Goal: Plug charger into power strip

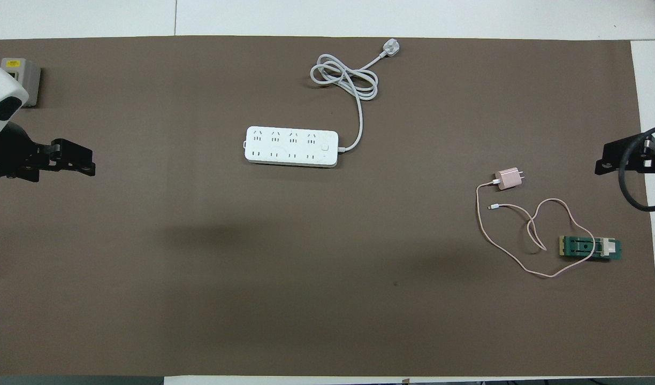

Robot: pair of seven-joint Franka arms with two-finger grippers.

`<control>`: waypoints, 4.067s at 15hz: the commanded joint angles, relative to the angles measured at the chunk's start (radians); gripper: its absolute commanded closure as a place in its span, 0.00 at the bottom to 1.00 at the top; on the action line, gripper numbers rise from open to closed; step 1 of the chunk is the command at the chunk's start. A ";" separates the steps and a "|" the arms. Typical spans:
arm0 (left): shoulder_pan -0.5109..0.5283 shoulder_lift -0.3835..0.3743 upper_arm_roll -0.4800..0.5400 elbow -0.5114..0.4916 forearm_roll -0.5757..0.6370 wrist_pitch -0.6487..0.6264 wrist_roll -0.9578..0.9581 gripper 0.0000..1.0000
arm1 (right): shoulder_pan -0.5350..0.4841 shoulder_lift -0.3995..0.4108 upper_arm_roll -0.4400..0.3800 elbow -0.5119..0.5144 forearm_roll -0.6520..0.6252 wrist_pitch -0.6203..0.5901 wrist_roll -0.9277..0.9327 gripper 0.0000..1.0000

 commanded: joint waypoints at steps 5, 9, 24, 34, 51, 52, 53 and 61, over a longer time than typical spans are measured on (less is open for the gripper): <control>-0.007 -0.030 0.007 -0.040 -0.008 0.023 0.014 0.00 | 0.024 0.019 0.009 -0.051 0.004 0.011 0.426 0.00; -0.033 -0.071 0.007 -0.159 -0.008 0.191 0.018 0.00 | -0.022 0.082 0.006 -0.067 0.071 0.008 0.648 0.00; -0.036 -0.110 0.007 -0.258 -0.008 0.224 0.020 0.00 | -0.116 0.220 0.006 -0.233 0.212 0.308 0.929 0.00; -0.110 -0.136 0.003 -0.387 -0.009 0.369 0.002 0.00 | -0.109 0.350 0.008 -0.216 0.376 0.474 0.603 0.00; -0.122 -0.139 0.006 -0.416 -0.255 0.385 -0.008 0.00 | -0.108 0.381 0.008 -0.371 0.419 0.660 0.544 0.00; -0.122 -0.139 0.006 -0.416 -0.323 0.382 -0.009 0.00 | -0.108 0.381 0.008 -0.371 0.425 0.658 0.544 0.00; -0.122 -0.139 0.006 -0.416 -0.388 0.374 -0.012 0.00 | -0.108 0.381 0.008 -0.371 0.429 0.660 0.544 0.00; -0.099 -0.139 0.009 -0.421 -0.713 0.353 0.094 0.00 | -0.116 0.381 0.006 -0.380 0.429 0.658 0.512 0.01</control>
